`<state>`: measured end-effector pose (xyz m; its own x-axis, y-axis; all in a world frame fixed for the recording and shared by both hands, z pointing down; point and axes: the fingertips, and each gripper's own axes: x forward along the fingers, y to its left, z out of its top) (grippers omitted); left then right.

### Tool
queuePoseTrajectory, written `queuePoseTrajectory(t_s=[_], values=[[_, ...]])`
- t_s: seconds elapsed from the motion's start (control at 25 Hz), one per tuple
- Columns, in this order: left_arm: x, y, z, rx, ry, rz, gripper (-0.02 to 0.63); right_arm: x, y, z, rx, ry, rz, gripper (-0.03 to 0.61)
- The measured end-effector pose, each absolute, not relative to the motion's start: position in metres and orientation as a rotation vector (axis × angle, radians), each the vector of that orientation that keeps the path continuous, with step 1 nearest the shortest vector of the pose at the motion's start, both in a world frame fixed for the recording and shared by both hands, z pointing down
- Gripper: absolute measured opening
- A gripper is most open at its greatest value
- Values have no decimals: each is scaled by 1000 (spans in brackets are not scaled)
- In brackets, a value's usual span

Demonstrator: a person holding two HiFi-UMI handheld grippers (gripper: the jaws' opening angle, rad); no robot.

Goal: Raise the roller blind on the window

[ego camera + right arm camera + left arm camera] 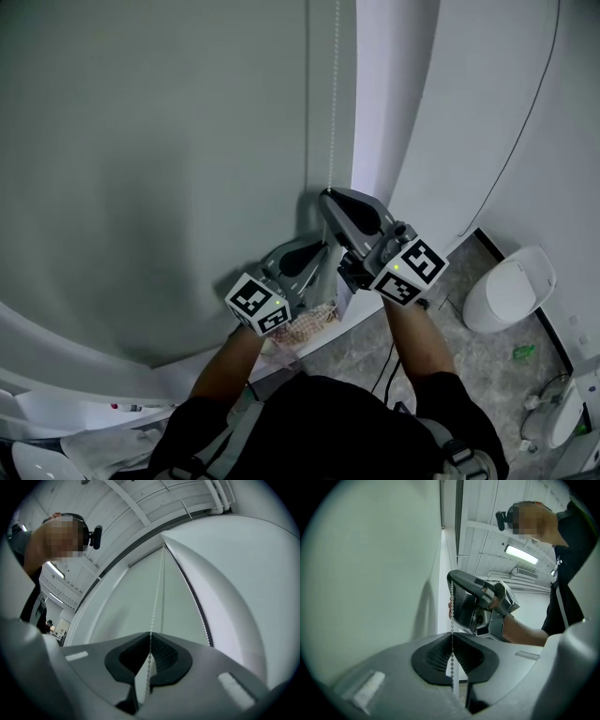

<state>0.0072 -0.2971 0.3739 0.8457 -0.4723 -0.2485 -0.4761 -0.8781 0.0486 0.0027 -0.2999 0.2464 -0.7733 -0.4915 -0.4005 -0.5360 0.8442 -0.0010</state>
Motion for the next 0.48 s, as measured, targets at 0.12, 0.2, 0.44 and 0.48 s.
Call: queuePoseTrajectory(t_s=[0.12,0.2,0.44,0.48], values=[[5,-296,377,-2998,776,398,8,7,-298,250,-800,2604,165,12],[5,-296,381,-2984,767,386,8,10,-296,254,-807,2581,163,12],[18,-311,420,-2988,790,232,6,14,-304,284,-874,2602,226,12],[18,-312,430,-3002,798,212,6,14,-306,291,-876,2607,209,12]])
